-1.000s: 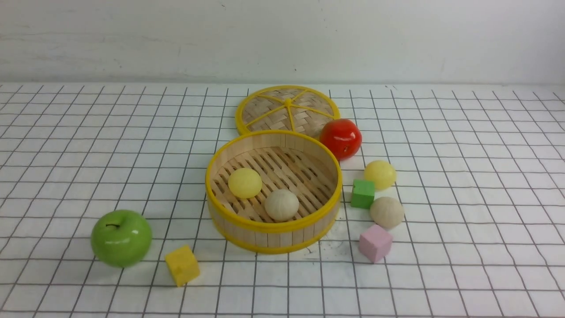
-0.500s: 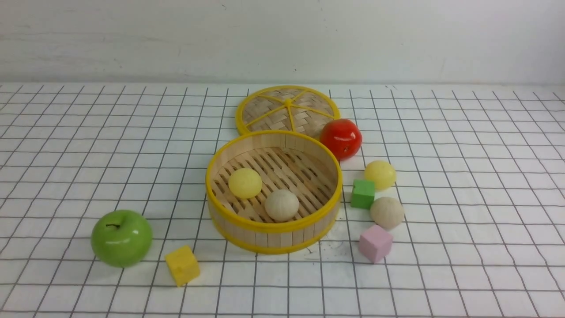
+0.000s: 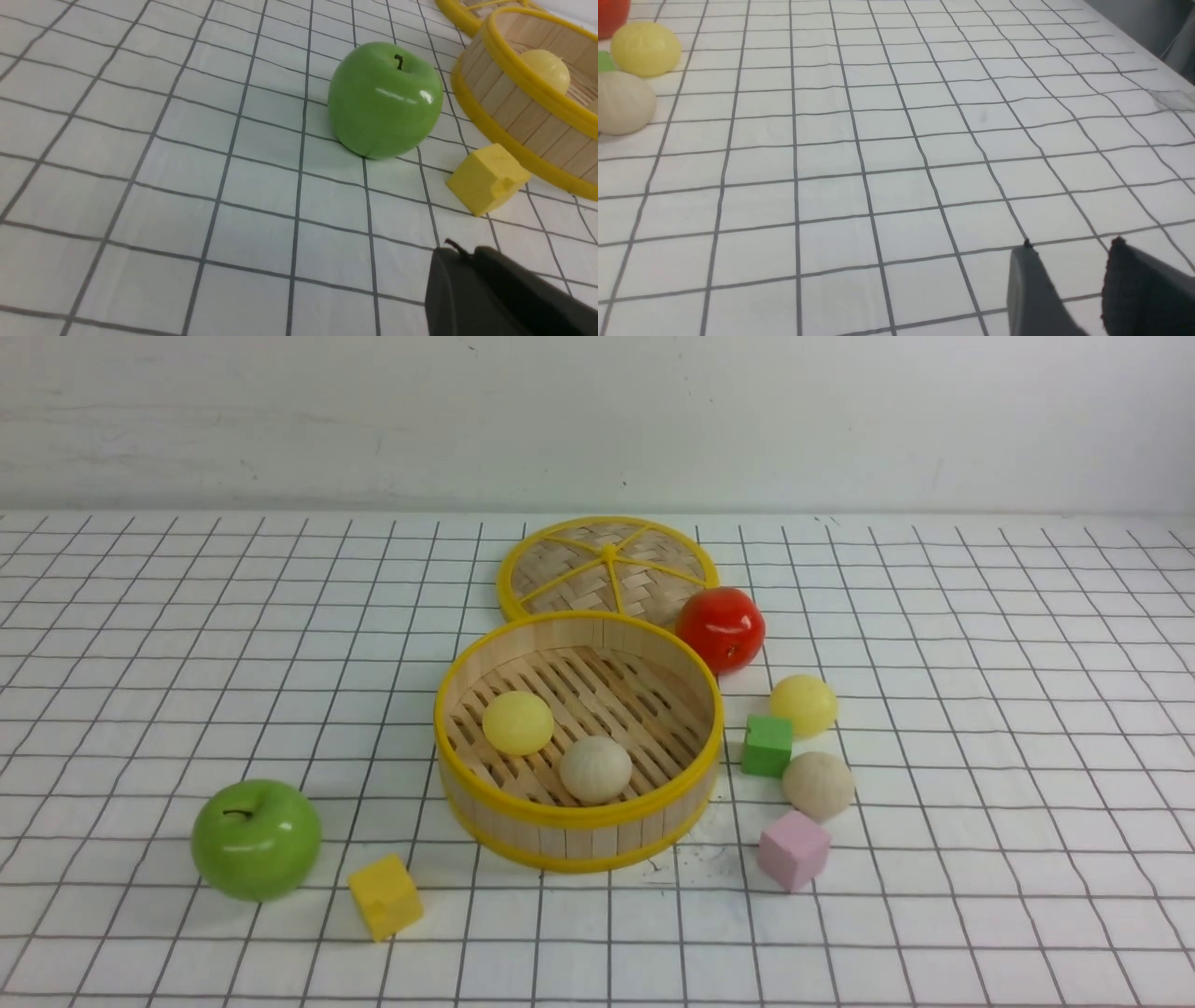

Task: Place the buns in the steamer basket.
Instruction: Use the right arm to grab a steamed stuffed bun

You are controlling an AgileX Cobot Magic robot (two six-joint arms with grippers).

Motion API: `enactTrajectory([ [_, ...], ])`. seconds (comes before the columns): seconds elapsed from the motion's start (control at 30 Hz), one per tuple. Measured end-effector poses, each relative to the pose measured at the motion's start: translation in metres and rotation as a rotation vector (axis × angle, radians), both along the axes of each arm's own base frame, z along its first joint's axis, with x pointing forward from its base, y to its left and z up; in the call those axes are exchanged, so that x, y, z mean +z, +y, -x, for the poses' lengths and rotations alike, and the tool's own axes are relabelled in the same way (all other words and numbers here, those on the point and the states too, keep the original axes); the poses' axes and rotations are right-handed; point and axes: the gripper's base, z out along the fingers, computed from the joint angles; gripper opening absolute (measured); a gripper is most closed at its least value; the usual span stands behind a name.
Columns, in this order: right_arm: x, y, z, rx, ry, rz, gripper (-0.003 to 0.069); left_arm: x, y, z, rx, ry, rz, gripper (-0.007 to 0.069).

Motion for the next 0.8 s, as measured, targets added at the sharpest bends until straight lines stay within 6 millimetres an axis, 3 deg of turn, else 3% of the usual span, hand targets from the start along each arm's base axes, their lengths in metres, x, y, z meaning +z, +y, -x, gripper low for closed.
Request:
enactTrajectory([
  [0.8, 0.0, -0.0001, 0.0, 0.0, 0.0, 0.002, 0.0239, 0.0, 0.0, 0.0, 0.0, 0.0, 0.0, 0.0068],
])
